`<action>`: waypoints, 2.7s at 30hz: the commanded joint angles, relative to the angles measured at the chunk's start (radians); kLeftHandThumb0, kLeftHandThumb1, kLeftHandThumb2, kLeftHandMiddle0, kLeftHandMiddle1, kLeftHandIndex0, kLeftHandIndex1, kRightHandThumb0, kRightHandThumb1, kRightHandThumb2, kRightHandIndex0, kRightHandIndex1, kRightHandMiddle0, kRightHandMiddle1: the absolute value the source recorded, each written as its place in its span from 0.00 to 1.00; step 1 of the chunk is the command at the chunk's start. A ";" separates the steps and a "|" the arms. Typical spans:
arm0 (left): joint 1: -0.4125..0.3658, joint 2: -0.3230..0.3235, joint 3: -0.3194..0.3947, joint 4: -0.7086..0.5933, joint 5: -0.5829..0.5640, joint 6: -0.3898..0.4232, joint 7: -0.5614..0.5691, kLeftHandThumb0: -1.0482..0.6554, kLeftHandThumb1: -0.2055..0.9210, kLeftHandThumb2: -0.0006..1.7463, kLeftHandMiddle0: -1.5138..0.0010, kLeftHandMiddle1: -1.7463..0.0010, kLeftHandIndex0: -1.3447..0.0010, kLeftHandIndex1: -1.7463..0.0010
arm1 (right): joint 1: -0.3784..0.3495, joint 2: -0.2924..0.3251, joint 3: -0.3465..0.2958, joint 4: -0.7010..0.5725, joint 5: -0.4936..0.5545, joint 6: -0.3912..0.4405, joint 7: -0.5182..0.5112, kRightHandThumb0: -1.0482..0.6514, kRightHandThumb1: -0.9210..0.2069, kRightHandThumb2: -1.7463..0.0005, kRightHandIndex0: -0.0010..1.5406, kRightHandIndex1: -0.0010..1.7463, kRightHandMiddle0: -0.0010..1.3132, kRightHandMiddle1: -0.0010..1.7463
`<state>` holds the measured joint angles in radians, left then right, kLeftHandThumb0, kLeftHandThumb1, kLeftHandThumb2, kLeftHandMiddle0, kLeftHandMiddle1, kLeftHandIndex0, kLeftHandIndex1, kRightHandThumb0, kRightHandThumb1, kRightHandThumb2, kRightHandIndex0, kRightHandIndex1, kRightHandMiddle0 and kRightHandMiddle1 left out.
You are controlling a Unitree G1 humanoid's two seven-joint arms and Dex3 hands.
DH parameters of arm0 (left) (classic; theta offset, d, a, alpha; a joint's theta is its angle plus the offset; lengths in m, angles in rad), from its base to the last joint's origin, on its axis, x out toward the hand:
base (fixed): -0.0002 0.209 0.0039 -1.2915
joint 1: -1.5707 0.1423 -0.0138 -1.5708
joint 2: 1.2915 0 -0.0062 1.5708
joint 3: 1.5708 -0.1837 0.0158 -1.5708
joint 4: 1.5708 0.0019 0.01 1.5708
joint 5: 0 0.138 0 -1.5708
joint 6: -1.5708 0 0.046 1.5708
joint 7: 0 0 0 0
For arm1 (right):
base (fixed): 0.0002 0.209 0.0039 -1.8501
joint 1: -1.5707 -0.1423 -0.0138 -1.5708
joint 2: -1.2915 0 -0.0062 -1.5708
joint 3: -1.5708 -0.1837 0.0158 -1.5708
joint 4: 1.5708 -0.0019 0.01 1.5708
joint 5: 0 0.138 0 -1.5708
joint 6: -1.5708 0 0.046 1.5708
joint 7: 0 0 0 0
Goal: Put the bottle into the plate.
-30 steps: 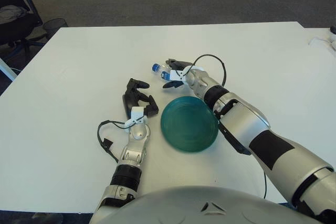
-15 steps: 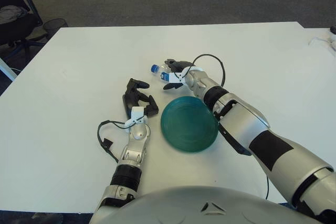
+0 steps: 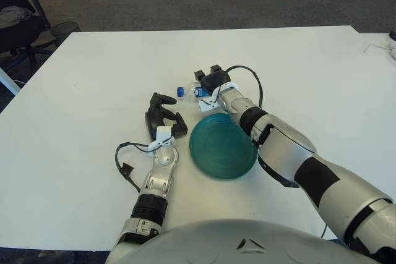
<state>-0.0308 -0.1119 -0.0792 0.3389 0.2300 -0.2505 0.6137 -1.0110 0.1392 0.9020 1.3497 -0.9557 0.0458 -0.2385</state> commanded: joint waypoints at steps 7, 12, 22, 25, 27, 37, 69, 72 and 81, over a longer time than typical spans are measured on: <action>0.037 -0.054 -0.001 0.018 -0.008 0.020 0.001 0.61 0.13 1.00 0.42 0.00 0.49 0.00 | 0.107 -0.016 0.133 0.043 -0.125 0.014 -0.078 0.62 0.43 0.34 0.32 0.98 0.22 0.97; 0.036 -0.053 -0.001 0.021 -0.004 0.034 0.007 0.61 0.13 1.00 0.42 0.00 0.49 0.00 | 0.110 -0.015 0.147 0.044 -0.129 0.022 -0.084 0.61 0.52 0.26 0.36 1.00 0.32 0.98; 0.038 -0.056 -0.003 0.024 -0.007 0.029 0.007 0.61 0.13 1.00 0.42 0.00 0.49 0.00 | 0.118 -0.012 0.108 0.044 -0.085 0.000 -0.107 0.61 0.60 0.19 0.42 1.00 0.34 1.00; 0.039 -0.054 -0.004 0.023 -0.011 0.024 0.002 0.61 0.13 1.00 0.42 0.00 0.49 0.00 | 0.118 -0.018 0.088 0.041 -0.070 -0.021 -0.123 0.61 0.59 0.20 0.42 1.00 0.33 1.00; 0.040 -0.054 -0.005 0.022 -0.013 0.023 0.001 0.61 0.13 1.00 0.42 0.00 0.49 0.00 | 0.118 -0.024 0.071 0.038 -0.057 -0.041 -0.140 0.61 0.59 0.20 0.43 0.99 0.33 1.00; 0.034 -0.054 -0.008 0.031 -0.007 0.021 0.012 0.61 0.13 1.00 0.42 0.00 0.49 0.00 | 0.115 -0.058 0.009 0.028 -0.024 -0.143 -0.255 0.61 0.58 0.21 0.43 0.99 0.32 1.00; 0.008 -0.035 0.014 0.060 -0.032 0.011 -0.018 0.61 0.13 1.00 0.42 0.01 0.50 0.00 | -0.032 -0.138 -0.356 0.008 0.245 -0.263 -0.323 0.62 0.79 0.07 0.55 0.97 0.45 1.00; 0.011 -0.034 0.015 0.053 -0.034 0.022 -0.025 0.61 0.13 0.99 0.42 0.01 0.50 0.00 | -0.042 -0.150 -0.387 0.006 0.271 -0.269 -0.311 0.62 0.81 0.06 0.57 0.95 0.46 1.00; 0.015 -0.030 0.024 0.047 -0.041 0.016 -0.044 0.61 0.14 0.99 0.43 0.00 0.51 0.00 | -0.071 -0.163 -0.458 -0.002 0.325 -0.262 -0.301 0.62 0.84 0.06 0.61 0.88 0.49 1.00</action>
<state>-0.0368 -0.1112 -0.0671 0.3556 0.1999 -0.2770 0.5785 -1.0450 -0.0115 0.4730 1.3593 -0.6572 -0.2191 -0.5428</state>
